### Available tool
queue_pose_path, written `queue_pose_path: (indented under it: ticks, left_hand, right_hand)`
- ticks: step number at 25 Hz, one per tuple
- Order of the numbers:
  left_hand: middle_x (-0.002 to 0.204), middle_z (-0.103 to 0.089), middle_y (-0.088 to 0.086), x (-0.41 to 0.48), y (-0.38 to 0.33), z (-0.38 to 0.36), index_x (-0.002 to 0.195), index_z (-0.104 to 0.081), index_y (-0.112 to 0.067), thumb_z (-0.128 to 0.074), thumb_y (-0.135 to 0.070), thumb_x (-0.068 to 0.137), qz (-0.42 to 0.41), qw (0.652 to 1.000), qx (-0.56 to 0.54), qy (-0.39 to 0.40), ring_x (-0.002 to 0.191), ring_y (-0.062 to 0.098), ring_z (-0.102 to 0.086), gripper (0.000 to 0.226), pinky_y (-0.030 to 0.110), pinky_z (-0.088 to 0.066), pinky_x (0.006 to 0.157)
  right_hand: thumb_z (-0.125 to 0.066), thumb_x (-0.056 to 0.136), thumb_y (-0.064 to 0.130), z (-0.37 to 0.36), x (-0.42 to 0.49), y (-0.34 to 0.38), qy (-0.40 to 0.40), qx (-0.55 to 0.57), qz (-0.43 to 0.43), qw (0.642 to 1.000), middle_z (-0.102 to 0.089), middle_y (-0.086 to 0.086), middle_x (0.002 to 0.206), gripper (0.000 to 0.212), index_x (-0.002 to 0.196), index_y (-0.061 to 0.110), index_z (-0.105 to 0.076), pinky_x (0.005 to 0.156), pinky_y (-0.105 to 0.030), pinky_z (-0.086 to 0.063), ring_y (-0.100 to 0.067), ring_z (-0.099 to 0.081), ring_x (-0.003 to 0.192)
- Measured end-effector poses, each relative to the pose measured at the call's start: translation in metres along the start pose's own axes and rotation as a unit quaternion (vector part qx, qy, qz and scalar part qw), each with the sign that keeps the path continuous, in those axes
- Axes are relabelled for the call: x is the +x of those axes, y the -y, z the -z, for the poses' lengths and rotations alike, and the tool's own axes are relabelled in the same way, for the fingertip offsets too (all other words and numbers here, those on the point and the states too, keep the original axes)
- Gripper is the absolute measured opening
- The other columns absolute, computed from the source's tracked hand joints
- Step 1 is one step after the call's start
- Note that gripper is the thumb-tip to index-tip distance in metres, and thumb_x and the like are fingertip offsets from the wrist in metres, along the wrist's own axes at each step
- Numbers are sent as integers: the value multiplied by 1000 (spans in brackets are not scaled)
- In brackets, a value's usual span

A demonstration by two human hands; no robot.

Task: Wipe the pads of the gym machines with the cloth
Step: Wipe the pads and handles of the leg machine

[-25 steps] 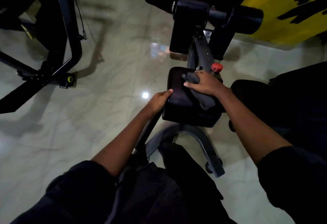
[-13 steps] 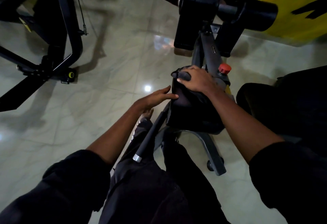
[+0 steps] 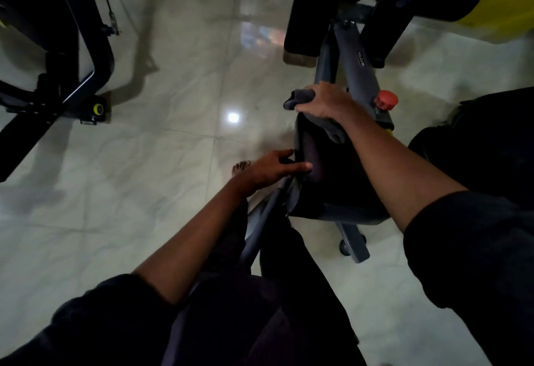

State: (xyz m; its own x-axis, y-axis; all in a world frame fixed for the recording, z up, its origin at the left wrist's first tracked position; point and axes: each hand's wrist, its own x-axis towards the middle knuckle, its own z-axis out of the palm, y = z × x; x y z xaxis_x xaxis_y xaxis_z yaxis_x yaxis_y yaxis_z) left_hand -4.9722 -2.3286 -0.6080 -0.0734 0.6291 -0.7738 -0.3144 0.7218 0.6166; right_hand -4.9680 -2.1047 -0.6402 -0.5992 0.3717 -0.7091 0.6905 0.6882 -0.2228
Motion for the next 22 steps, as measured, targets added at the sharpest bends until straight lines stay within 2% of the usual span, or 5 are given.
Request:
queue_pose_path:
  ticks: [6, 11, 15, 18, 22]
  left_hand:
    - [101, -72, -14, 13, -3, 13, 119, -66, -25, -77, -37, 82, -10, 998, 28, 51, 90, -10, -66, 40, 21, -47, 90]
    - [159, -26, 9, 23, -20, -2, 156, 7, -11, -82, -36, 60, 1, 1000, -16, 12, 139, 20, -39, 134, 38, -40, 111]
    - [159, -24, 13, 71, -18, -8, 157, 2, -8, -64, -48, 62, -38, 998, 51, -22, 145, 25, -28, 122, 44, -30, 118]
    - [163, -9, 17, 67, -27, -15, 156, 6, -4, -52, -37, 91, -12, 993, 105, -56, 150, 28, -17, 93, 35, -15, 122]
    - [162, -5, 25, 70, -42, -49, 154, -6, 5, -38, -29, 104, -29, 944, 251, -212, 149, 37, -14, 68, 43, -16, 119]
  right_hand:
    - [-64, 73, 65, -5, -29, 8, -22, -37, 33, 999, -58, -1, 124, 54, 118, 36, -64, 94, -45, -48, -32, -58, 116]
    - [-62, 75, 71, 1, -19, -13, -56, 16, -53, 997, -64, -10, 123, 63, 123, 30, -65, 92, -44, -52, -34, -62, 113]
    - [-62, 81, 66, 7, -47, -62, -89, 57, -128, 986, -63, -13, 127, 64, 128, 23, -62, 92, -42, -51, -35, -60, 116]
    - [-63, 86, 59, -4, -72, -80, -143, 59, -138, 978, -59, -17, 128, 56, 126, 20, -62, 92, -43, -47, -39, -58, 116]
    - [-59, 87, 61, 3, -65, -84, -113, 97, -150, 977, -62, -12, 129, 56, 130, 26, -59, 91, -40, -47, -36, -59, 118]
